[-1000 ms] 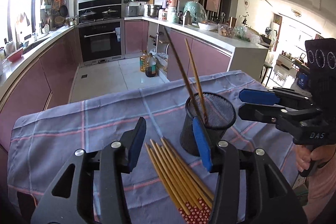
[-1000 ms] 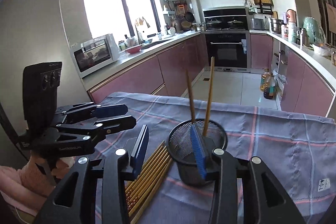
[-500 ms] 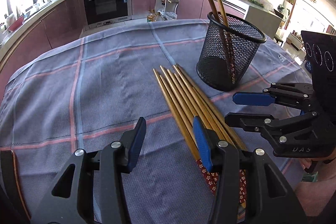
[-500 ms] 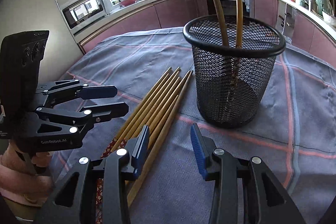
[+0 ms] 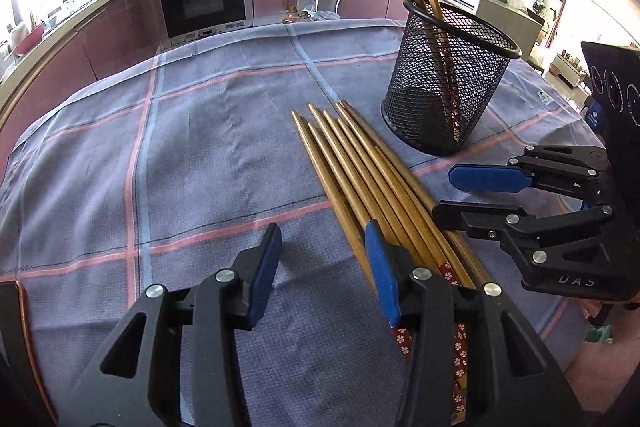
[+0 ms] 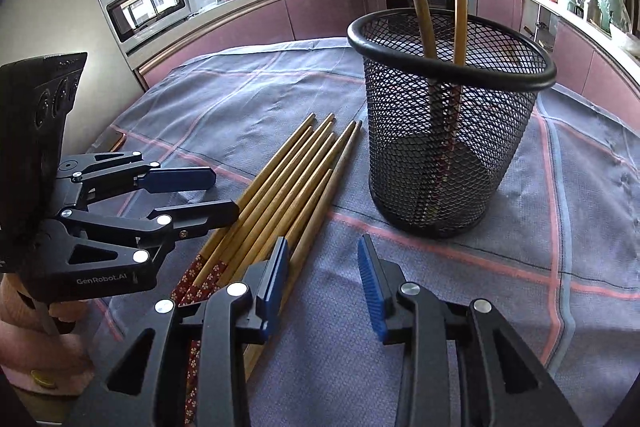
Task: Organize utensils
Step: 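Open both grippers and move them back to the chopstick bundle, then grasp a chopstick with the left gripper while the right gripper grasps another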
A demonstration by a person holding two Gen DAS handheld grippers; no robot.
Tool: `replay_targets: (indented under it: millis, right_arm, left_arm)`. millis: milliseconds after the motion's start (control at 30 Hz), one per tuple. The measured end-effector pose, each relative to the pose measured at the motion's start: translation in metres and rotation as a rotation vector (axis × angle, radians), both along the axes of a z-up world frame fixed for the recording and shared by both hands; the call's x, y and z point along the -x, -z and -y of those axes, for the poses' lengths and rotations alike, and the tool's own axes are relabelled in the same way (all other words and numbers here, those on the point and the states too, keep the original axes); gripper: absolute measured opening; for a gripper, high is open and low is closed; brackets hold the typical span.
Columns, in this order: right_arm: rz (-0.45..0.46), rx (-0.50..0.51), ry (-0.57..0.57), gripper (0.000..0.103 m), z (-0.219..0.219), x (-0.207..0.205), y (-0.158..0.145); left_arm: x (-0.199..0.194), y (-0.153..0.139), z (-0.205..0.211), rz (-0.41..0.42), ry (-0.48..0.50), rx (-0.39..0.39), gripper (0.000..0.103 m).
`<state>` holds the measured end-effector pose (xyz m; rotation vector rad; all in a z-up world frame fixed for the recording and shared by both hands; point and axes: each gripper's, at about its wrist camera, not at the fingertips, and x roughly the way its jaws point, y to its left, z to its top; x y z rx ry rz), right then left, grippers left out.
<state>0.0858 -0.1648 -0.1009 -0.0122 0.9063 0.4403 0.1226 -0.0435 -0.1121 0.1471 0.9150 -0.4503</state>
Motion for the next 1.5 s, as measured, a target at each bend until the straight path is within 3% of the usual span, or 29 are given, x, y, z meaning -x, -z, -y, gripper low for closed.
replay_targets:
  millis: [133,433,500,633,767,1233,1500]
  right_arm:
    - [0.005,0.037,0.001,0.034,-0.007,-0.002,-0.002]
    - [0.012,0.078,0.016,0.022,-0.021,-0.015,0.001]
    - [0.009,0.065,0.024,0.012,-0.020,-0.018,0.001]
    - [0.003,0.038,0.035,0.009,-0.017,-0.019,0.002]
    - [-0.004,0.013,0.044,0.008,-0.012,-0.019,0.002]
    - [0.022,-0.082,-0.006,0.006,-0.002,-0.002,-0.013]
    - [0.104,-0.165,-0.032,0.006,0.009,0.013,-0.041]
  left_arm:
    - [0.000,0.001,0.002,-0.002,0.000,-0.023,0.043]
    - [-0.011,0.003,0.005,-0.006,-0.016,-0.031,0.037]
    - [-0.014,0.003,0.005,-0.006,-0.021,-0.030,0.034]
    - [-0.018,0.003,0.005,-0.019,-0.033,-0.008,0.014]
    - [-0.018,0.004,0.001,-0.028,-0.053,0.016,0.008]
    - [-0.003,-0.015,-0.014,0.004,-0.064,0.083,0.008]
    - [0.012,-0.044,-0.020,0.046,-0.028,0.159,0.008]
